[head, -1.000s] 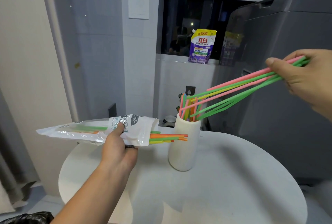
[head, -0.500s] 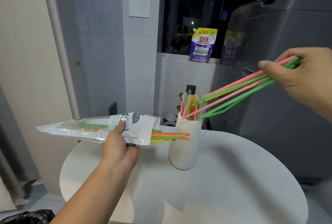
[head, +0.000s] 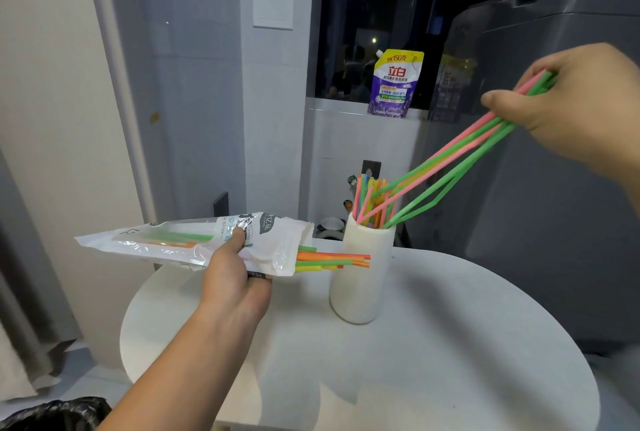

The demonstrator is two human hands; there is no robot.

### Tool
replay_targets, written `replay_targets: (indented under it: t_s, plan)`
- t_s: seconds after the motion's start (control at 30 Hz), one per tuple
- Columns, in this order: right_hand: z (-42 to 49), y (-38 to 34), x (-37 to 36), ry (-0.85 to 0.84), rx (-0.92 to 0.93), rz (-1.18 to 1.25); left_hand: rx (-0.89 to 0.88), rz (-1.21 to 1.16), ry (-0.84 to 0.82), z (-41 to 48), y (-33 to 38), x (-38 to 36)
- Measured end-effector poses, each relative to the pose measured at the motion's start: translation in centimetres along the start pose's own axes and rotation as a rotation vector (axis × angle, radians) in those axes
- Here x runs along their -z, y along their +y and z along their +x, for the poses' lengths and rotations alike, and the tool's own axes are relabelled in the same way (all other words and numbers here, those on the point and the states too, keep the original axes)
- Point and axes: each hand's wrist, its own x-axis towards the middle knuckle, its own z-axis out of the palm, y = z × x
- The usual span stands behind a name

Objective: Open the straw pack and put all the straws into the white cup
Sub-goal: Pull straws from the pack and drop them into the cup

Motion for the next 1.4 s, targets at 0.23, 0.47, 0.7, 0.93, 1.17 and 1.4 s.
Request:
replay_targets:
  t_s: [0.23,0.47,0.7,0.93,1.17,1.4]
  plan:
    - [0.0,-2.2,-1.3,-0.092,0.029,-0.017,-0.002,0.005,-0.020,-0.2,-0.2,-0.1]
    - [-0.1,-3.5,-0.8,-0.103,0.136,-0.057,0.006,0.005,-0.026,0.0,-0.1,0.1]
    - [-0.9,-3.2,-0.6,-0.089,0.172,-0.071,0.011,0.005,-0.018,-0.1,-0.2,0.1]
    - [-1.0,-2.8,-1.0,-0.064,0.055,-0.058,0.006,0.015,-0.020,-0.2,-0.2,0.1]
    - [-0.3,-3.0,-0.3,-0.093,0.060,-0.030,-0.005,0.008,-0.016,-0.1,-0.3,0.2]
    - [2.0,-4.5,-0.2,-0.217,0.082,-0.120,0.008,0.018,-0.027,-0.1,-0.4,0.1]
